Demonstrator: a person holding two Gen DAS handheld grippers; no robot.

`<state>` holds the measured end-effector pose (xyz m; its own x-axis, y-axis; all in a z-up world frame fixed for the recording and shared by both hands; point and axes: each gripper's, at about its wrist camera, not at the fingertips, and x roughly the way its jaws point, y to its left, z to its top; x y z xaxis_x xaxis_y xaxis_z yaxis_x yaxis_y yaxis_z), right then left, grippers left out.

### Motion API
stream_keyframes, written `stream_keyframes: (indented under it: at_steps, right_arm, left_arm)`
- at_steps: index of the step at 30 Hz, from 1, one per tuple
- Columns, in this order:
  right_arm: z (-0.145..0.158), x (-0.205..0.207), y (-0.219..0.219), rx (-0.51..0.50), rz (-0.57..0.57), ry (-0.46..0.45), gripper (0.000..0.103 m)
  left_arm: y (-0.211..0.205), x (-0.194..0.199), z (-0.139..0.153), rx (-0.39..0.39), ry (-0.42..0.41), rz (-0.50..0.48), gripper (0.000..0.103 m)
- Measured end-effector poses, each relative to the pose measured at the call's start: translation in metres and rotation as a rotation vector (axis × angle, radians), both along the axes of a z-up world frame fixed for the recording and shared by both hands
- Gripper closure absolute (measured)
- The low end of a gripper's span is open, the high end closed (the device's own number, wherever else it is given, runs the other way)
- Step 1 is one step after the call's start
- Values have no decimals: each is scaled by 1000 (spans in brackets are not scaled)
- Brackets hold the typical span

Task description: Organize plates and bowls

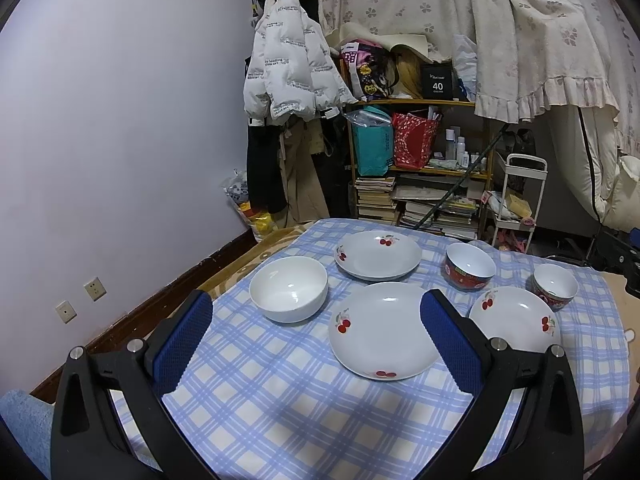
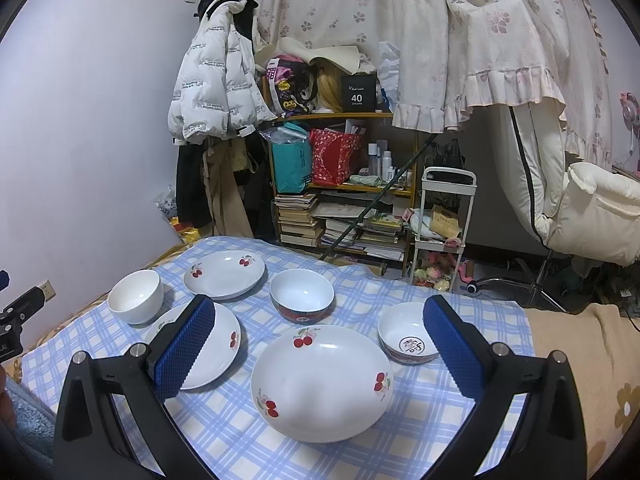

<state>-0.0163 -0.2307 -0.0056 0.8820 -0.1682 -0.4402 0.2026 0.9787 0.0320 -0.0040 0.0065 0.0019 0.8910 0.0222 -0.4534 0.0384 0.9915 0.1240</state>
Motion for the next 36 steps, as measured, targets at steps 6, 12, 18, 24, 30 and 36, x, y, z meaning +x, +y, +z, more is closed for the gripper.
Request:
stream_keyframes:
  at_steps: [6, 12, 18, 24, 30, 36]
  right_arm:
    - [0, 1, 0, 2, -1, 4, 0]
    - [-1, 1, 0, 3, -1, 4, 0]
    - [-1, 1, 0, 4, -1, 5, 0]
    - [-1, 2, 0, 4, -1, 5, 0]
    - [-1, 1, 0, 5, -2, 7, 0]
    - [0, 1, 0, 6, -1, 8, 0]
  left_arm:
    - [-3, 0, 1, 6, 0, -1, 1]
    - [-3, -1, 0, 8, 0, -1, 1]
    - [-3, -1, 0, 8, -1, -3, 1]
    - [-2, -1, 0, 7, 0, -3, 1]
    - [-2, -1, 0, 6, 1, -3, 1]
    - [-2, -1, 0, 9, 0, -3, 1]
